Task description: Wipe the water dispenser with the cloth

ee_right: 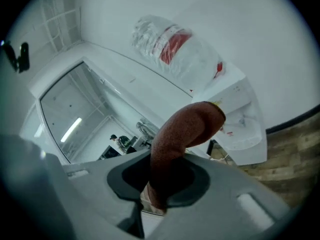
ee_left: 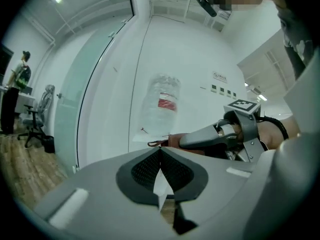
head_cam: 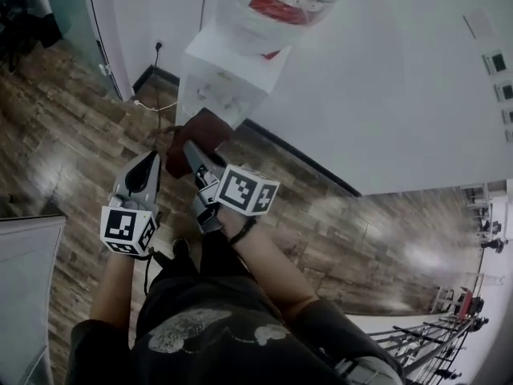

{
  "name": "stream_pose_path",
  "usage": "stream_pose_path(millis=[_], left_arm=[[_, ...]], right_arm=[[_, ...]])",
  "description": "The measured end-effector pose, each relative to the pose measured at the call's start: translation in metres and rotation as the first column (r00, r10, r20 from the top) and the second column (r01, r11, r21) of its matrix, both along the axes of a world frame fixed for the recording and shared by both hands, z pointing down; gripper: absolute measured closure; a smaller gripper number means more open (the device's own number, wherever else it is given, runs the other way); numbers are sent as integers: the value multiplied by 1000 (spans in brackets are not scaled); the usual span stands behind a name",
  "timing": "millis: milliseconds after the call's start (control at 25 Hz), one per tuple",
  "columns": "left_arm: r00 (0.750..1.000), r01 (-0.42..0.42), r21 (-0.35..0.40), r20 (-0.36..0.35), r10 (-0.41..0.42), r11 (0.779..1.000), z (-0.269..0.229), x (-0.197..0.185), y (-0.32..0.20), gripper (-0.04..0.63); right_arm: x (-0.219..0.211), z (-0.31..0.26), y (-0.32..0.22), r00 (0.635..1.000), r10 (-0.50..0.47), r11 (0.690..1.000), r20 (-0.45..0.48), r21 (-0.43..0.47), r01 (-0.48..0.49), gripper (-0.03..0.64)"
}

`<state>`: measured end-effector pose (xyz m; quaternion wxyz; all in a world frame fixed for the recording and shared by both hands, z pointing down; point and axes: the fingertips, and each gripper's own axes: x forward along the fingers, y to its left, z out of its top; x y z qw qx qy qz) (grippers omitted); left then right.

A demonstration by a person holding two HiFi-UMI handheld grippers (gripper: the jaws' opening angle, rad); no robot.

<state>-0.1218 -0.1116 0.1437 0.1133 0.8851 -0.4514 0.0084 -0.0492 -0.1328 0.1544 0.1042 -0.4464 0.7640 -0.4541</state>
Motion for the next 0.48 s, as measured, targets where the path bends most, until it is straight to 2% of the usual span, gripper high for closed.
stream_pose_path(millis=[80, 160, 360, 480], left_arm=[[1000, -22, -28, -11, 21, 999, 8, 7, 19, 577], [999, -48, -45, -14, 47, 998, 14, 16, 39, 577], [991, -130, -50, 7, 131, 990, 19, 47, 89, 577], [991, -134, -49, 12, 134, 990, 24, 59, 117, 577]], right_arm=[[12, 8, 27, 997, 0, 1000, -83, 9, 1, 552], [25, 14, 54, 993, 5, 1000, -121, 18, -3, 552], [54, 25, 117, 990, 14, 999, -139, 34, -9, 552], [68, 28, 153, 988, 13, 998, -152, 66, -3, 552]])
